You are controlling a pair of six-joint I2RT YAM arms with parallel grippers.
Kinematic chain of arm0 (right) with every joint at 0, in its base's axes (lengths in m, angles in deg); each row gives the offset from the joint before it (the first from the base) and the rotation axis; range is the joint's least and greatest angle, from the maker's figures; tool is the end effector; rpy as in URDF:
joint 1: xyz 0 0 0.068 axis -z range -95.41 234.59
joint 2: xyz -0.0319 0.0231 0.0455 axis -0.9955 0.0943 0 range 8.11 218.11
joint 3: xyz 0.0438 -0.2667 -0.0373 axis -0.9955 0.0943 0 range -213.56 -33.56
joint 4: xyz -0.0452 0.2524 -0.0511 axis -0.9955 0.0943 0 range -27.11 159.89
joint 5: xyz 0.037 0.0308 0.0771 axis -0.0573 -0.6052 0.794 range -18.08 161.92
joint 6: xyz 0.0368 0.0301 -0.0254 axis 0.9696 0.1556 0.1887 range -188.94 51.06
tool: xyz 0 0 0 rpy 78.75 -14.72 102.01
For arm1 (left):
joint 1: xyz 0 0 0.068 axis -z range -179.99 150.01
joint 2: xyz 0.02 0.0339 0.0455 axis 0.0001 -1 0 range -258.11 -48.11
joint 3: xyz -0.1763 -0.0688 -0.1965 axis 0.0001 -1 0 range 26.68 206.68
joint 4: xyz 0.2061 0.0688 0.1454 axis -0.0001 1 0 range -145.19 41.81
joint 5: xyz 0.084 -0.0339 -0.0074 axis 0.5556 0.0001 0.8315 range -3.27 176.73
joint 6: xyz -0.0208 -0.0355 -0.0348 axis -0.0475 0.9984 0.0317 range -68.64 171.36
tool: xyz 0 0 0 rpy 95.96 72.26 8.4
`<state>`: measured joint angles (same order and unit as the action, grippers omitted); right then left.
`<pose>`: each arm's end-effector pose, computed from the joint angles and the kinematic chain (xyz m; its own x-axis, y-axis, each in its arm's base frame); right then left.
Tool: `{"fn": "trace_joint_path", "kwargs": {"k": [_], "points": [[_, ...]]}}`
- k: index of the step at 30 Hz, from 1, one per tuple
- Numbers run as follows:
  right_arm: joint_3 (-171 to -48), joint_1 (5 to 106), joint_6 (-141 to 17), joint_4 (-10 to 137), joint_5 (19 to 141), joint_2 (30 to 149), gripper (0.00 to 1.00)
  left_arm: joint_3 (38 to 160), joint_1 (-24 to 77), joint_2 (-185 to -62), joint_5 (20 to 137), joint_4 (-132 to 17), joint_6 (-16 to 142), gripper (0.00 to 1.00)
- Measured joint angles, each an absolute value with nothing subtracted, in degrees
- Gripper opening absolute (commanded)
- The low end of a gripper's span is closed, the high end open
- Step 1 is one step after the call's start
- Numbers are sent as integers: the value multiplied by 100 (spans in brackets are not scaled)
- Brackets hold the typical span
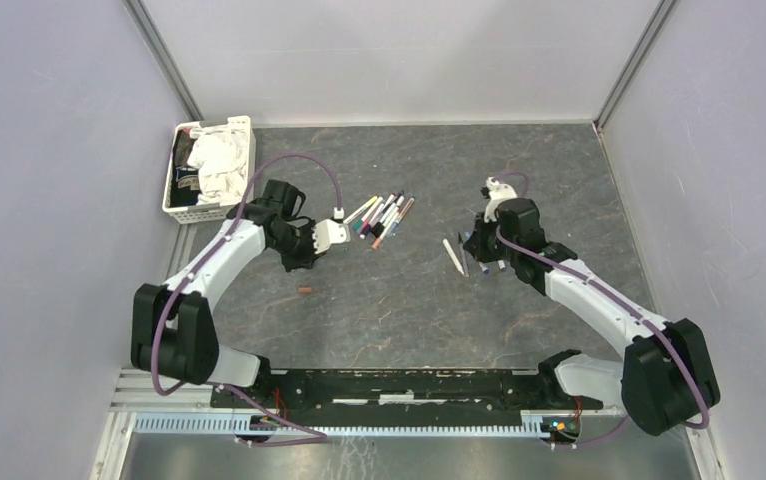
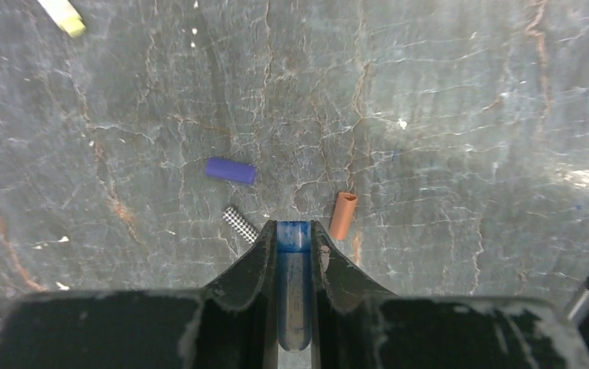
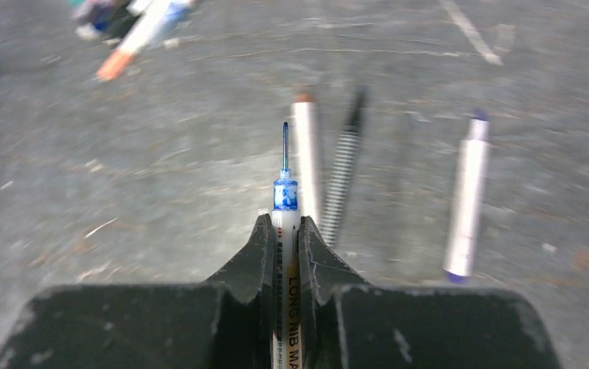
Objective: Open the pen caps
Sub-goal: Place the pen at the center of the board.
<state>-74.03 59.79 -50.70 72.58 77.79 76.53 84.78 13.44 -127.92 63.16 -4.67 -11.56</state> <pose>0.2290 0.1099 0.2304 -0.6801 0.0289 -0.7325 -0.2925 0.9056 0.3073 0.2454 -0.0732 0.2371 -0.1264 0.8692 -0.4781 0.9757 0.1960 0.0984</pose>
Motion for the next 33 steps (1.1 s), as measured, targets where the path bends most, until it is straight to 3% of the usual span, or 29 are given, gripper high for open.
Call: {"fn": "trace_joint_path", "kwargs": {"k": [6,13,16,22,25,26,28,31,33], "points": [[-7265,6222,-5059,6928,7064,7984,0,8069,1366,-13256,6908,-1166,-845,27],[-7246,6228,-5059,6415,6559,8665,0,7798,1366,-13734,7453,-1684,-721,32],[-7243,6237,-5061,6273,6406,8943,9,7796,1366,-13839,7531,-1811,-675,33],[-7250,6242,-5081,6181,6186,9389,15,7807,1366,-13874,7597,-1892,-522,36],[-7298,6248,-5099,6161,6140,9599,27,7969,1366,-13874,7575,-1708,-395,48],[-7307,6248,-5105,6157,6131,9660,32,8083,1366,-13872,7560,-1621,-340,57],[-7326,6248,-5112,6122,6127,9736,35,8386,1366,-13857,7457,-1415,-218,68],[-7403,6248,-5123,6098,6129,9806,39,8915,1366,-13739,7308,-1111,-26,72],[-7445,6248,-5120,6100,6129,9852,40,9259,1366,-13619,7273,-923,138,87]]}}
